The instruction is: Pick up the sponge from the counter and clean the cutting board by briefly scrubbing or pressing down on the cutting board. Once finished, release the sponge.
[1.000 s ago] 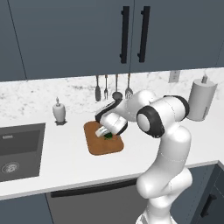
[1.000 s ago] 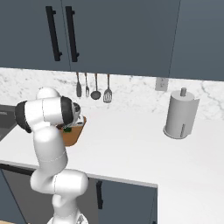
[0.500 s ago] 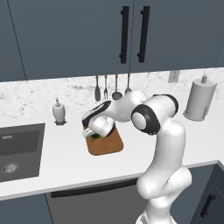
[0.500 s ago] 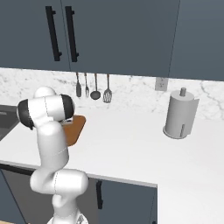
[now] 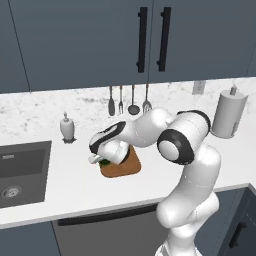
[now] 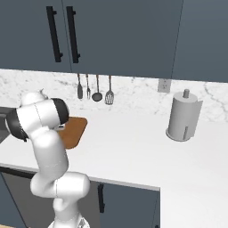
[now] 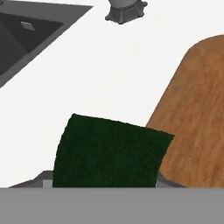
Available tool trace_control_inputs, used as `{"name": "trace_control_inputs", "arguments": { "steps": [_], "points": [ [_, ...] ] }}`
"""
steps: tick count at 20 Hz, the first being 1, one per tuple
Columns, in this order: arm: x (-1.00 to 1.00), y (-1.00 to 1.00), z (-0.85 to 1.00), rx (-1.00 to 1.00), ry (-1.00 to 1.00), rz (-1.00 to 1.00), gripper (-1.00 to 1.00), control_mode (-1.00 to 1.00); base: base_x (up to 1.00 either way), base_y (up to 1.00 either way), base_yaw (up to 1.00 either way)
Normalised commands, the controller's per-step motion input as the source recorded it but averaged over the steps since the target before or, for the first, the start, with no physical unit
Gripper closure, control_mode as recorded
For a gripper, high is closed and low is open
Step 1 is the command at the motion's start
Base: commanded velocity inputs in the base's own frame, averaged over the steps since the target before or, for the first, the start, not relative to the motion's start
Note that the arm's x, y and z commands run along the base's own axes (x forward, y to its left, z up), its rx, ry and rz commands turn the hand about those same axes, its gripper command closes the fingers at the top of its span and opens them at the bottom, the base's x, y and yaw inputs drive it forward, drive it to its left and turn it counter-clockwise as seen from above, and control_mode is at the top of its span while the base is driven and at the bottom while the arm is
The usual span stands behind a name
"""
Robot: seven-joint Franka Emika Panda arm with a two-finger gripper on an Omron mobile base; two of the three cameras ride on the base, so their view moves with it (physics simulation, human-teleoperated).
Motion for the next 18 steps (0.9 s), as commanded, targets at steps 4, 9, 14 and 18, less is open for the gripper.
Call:
{"name": "trace_control_inputs", "arguments": {
  "steps": [4,9,14,18],
  "points": [
    [-0.74,-0.11,-0.15,0.08,0.00,0.00,1.00,-1.00,0.00,0.00,0.00],
    [-0.10,-0.36,-0.23,0.00,0.00,0.00,1.00,-1.00,0.00,0.00,0.00],
    [0.18,-0.36,-0.22,-0.10,0.00,0.00,1.00,-1.00,0.00,0.00,0.00],
    [0.02,-0.33,-0.16,-0.14,-0.03,0.00,1.00,-1.00,0.00,0.00,0.00]
  ]
}}
